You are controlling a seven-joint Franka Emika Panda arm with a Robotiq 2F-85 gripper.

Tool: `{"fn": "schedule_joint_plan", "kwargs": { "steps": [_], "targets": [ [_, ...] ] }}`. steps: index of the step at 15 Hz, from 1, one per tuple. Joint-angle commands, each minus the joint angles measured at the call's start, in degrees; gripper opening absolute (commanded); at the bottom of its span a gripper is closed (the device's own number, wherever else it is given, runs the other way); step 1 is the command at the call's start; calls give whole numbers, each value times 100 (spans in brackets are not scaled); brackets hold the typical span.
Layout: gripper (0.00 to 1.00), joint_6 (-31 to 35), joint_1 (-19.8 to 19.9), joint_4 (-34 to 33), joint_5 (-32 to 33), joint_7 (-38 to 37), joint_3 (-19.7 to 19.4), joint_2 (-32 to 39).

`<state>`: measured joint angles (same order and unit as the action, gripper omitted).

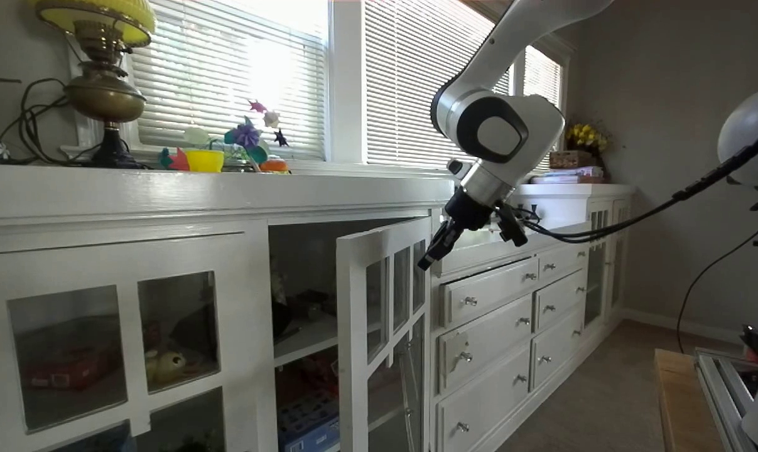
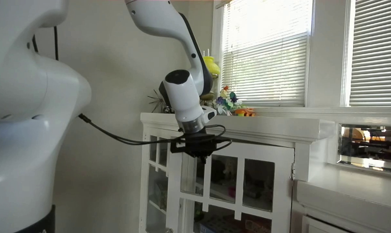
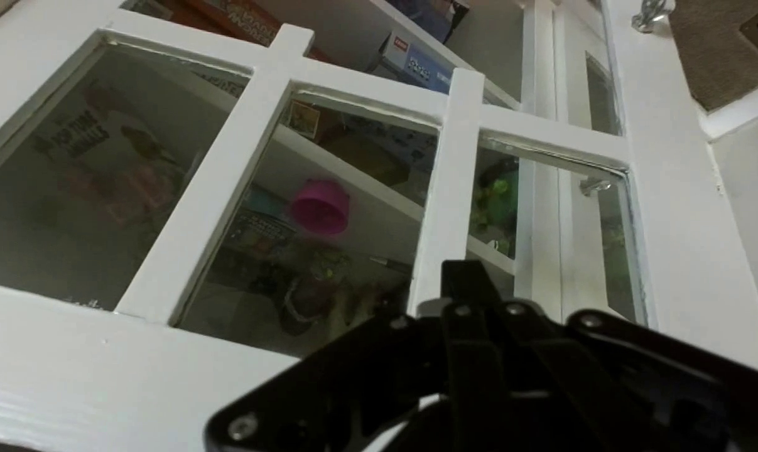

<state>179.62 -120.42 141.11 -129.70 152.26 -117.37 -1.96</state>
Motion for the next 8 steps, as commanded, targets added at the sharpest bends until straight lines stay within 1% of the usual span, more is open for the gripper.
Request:
{"fn": "schedule_joint_plan", "kwargs": {
  "steps": [1,4,7,8],
  "targets": [
    [1,-98,-69,-101,-246,248,-64,104],
    [1,-390,-73,-176,-357,450,-68,236],
    [1,-779,4,-244,-735,897,-74,358],
    [1,-1041,17,-117,-409,364,-42,670]
  ]
}}
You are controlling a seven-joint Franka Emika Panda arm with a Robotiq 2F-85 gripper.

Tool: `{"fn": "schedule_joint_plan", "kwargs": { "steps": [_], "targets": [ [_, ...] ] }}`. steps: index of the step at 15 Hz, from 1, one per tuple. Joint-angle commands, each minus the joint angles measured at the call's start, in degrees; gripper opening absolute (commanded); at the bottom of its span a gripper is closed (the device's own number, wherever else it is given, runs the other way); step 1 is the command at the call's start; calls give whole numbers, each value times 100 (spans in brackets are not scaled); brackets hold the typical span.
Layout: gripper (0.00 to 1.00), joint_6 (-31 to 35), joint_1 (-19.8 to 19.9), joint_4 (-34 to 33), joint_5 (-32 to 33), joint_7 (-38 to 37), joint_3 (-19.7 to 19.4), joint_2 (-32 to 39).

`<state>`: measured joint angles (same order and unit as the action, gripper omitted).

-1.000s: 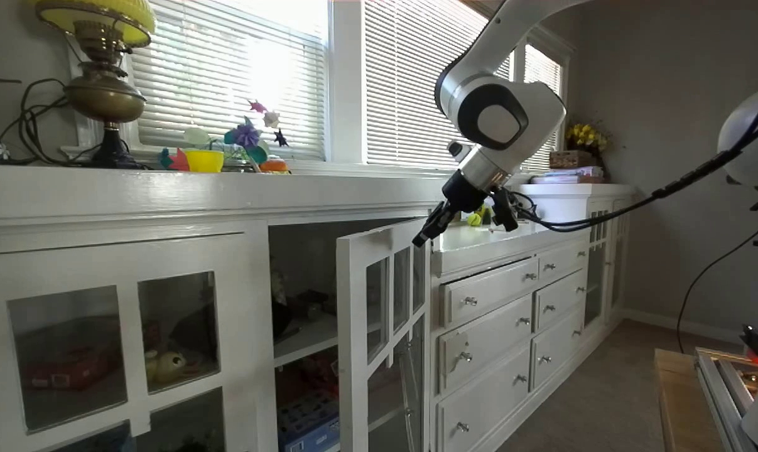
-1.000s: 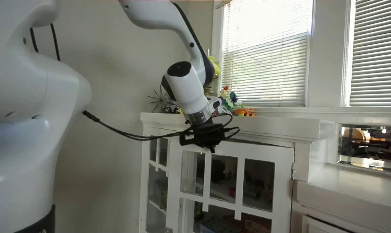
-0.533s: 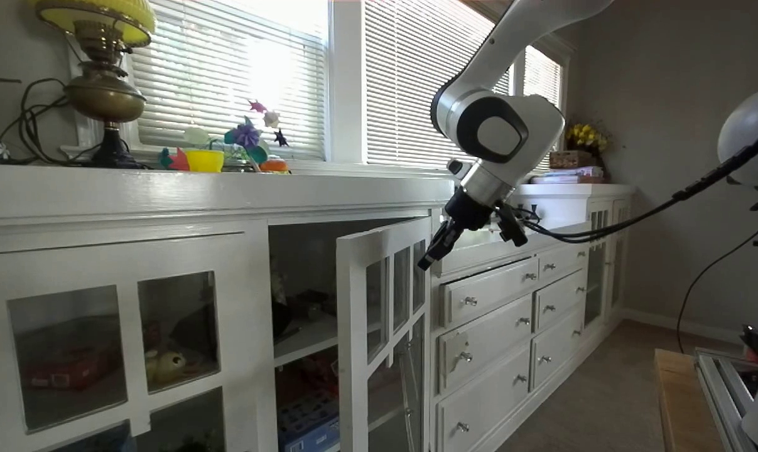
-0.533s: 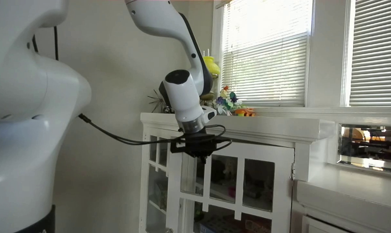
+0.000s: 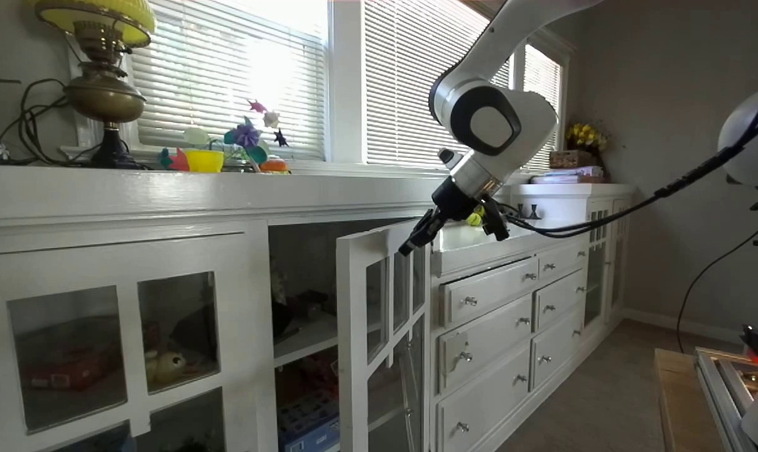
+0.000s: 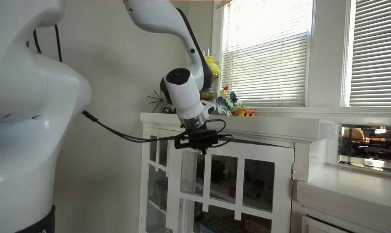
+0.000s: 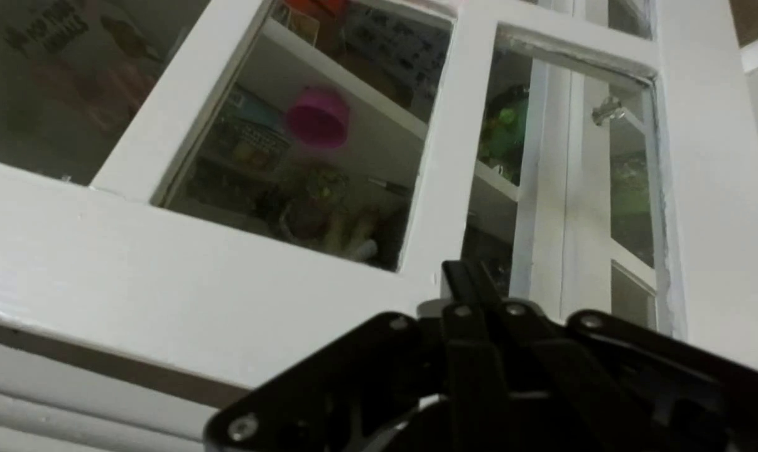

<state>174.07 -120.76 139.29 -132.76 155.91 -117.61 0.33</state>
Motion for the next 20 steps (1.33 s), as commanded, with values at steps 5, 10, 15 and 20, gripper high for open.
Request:
{"fn": "schedule_joint_plan", "kwargs": {
  "steps": [5,10,15,20],
  "targets": [
    [1,-1070,695,64,-181,181,380,842],
    [1,-1409,2233,183,448,-950,1919,1388],
    [1,-1430,2342,183,447,-969,2057,1441],
    [1,-1431,2342,183,447,-970,2056,1447]
  ]
}}
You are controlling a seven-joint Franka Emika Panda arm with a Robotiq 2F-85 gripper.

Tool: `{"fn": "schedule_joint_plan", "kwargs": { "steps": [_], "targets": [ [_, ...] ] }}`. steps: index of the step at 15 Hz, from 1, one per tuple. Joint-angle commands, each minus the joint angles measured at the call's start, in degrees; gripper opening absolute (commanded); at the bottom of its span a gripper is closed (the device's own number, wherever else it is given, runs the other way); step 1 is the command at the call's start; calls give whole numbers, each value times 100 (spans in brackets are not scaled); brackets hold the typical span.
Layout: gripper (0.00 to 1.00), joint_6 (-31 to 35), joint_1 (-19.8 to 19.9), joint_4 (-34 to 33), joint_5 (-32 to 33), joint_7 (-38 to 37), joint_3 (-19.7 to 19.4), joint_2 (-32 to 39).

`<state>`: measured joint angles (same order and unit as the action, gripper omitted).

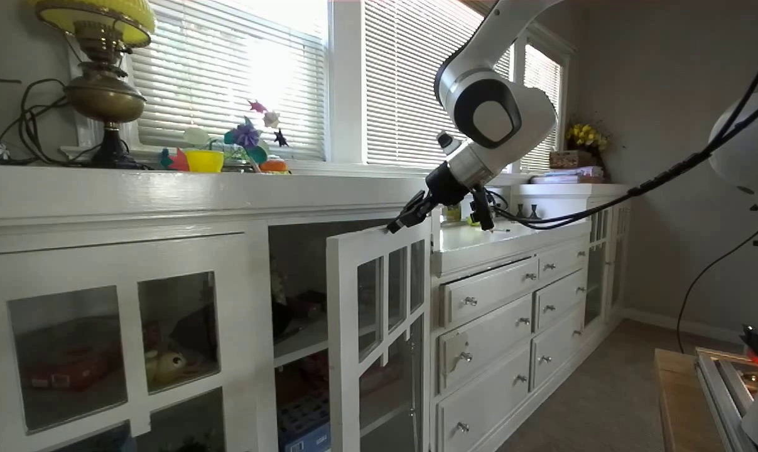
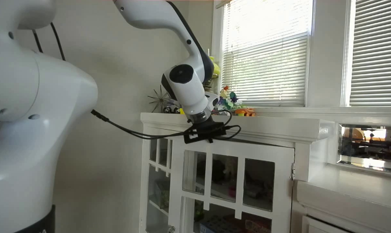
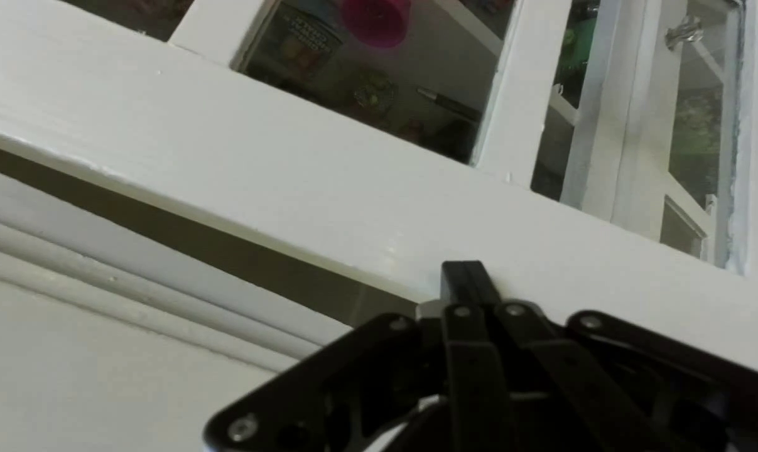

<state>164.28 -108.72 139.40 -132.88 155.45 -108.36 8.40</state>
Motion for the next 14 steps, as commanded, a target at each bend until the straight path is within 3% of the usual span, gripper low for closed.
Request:
{"fn": "schedule_joint_plan", "kwargs": {
  "steps": [1,10,11,12,14],
  "targets": [
    [1,-452,1138,172,458,-924,1130,640],
    [0,-454,1134,171,451,-942,1139,611],
    [0,-564,1324,181,524,-1100,1338,657],
    [0,-223,707,38,197,-395,724,72],
    [0,-309,935,115,176,-440,1020,137]
  ]
}}
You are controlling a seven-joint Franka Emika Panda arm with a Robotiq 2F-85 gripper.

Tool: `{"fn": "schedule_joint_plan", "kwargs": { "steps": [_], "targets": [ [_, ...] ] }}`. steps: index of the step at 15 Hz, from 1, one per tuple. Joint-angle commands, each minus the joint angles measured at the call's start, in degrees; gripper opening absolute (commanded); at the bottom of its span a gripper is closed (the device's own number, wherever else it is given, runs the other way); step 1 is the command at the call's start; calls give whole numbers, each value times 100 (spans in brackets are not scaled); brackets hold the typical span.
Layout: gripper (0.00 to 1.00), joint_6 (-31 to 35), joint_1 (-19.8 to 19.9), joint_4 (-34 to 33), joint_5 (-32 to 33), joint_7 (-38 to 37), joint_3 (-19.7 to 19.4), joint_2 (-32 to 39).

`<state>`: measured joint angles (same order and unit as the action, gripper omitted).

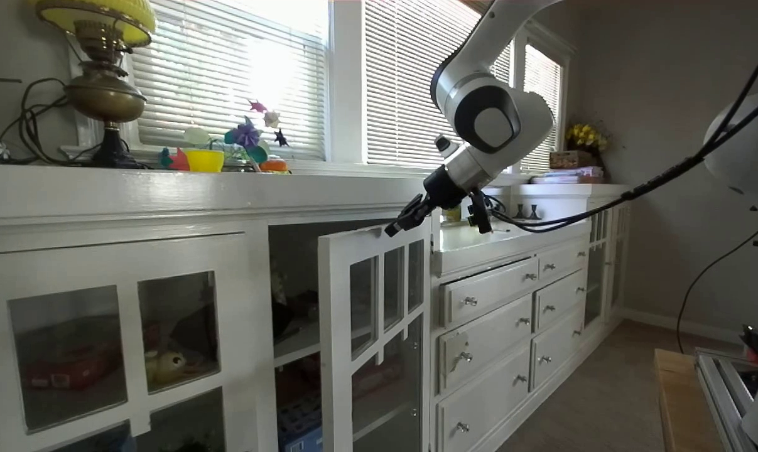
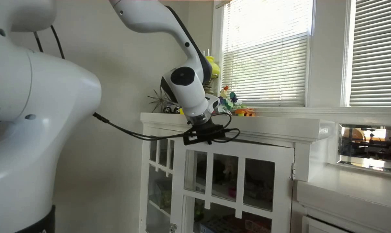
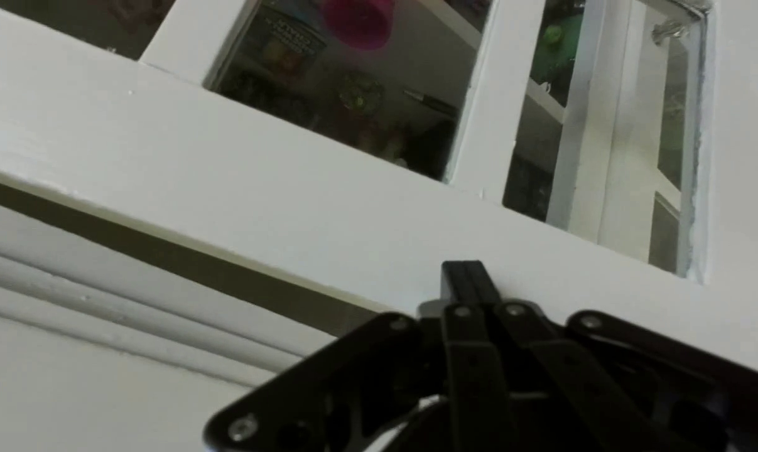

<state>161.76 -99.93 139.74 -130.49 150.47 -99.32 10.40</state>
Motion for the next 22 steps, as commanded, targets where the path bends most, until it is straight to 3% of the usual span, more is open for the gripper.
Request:
{"fn": "schedule_joint_plan", "kwargs": {
  "steps": [1,6,9,15,22],
  "targets": [
    [0,-89,99,103,-94,95,166,-57],
    [0,-686,422,225,-470,520,427,126],
    [0,-1075,817,299,-495,811,718,87],
    [0,-2296,2053,441,-509,591,1808,928],
    [0,-3496,3727,-169,-1448,619,3343,2294]
  ]
}}
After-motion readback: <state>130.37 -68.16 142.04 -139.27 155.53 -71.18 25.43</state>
